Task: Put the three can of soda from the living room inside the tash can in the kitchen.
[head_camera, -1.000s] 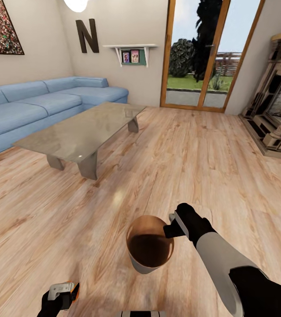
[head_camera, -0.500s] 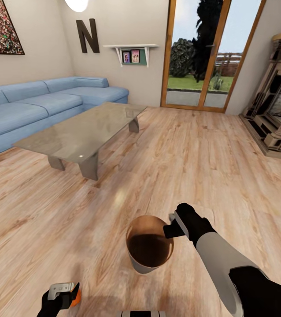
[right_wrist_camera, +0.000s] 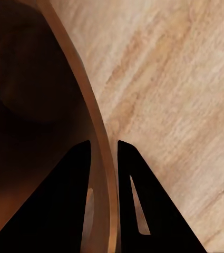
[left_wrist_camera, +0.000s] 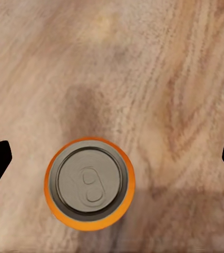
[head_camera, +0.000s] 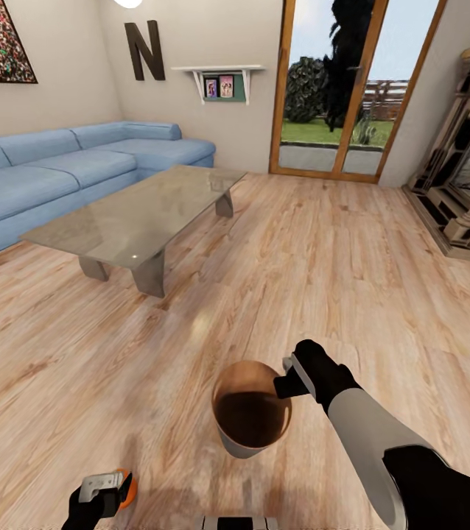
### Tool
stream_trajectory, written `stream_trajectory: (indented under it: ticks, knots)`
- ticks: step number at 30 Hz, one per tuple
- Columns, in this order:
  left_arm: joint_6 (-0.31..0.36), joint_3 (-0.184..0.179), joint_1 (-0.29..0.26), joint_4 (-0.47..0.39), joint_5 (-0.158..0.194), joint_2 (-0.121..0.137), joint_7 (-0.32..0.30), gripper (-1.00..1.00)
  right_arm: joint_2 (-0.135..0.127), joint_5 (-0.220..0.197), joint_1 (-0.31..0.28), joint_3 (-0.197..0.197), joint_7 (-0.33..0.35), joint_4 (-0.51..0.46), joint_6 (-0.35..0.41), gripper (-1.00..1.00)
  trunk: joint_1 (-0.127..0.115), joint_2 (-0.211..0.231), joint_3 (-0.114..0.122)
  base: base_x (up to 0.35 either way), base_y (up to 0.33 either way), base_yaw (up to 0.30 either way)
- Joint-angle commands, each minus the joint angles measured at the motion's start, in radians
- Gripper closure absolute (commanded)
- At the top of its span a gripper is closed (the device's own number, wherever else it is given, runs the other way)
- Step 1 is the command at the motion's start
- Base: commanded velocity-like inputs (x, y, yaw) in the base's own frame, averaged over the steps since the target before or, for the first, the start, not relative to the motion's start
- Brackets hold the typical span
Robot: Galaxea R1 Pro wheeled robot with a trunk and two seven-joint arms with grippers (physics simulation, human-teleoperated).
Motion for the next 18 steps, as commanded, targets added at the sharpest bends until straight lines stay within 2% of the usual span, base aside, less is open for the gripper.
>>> stream_trajectory:
  ticks: [1,10,16,18]
  knots:
    - [0.000,-0.001,0.000,0.000,0.000,0.000,0.000,-1.00,0.000,-0.034,0.000,-0.002,0.004,0.000,0.001,1.00,0.000,0.000,-0.004,0.000,0.000,0.000]
    - [0.001,-0.003,0.000,-0.001,0.001,0.008,-0.001,-1.00,-0.001,-0.034,0.000,-0.003,0.004,-0.002,0.001,1.00,0.004,-0.002,-0.039,0.000,0.000,0.000]
    - [-0.001,0.002,-0.001,-0.007,0.002,0.011,0.000,-1.00,-0.001,-0.034,0.001,-0.003,0.004,-0.002,0.001,1.00,0.004,-0.002,-0.039,0.000,0.000,0.000]
    - [-0.001,0.003,-0.001,-0.007,0.002,0.011,0.000,-1.00,-0.001,-0.034,0.001,-0.003,0.004,-0.002,0.001,1.00,0.005,-0.003,-0.046,0.000,0.000,0.000]
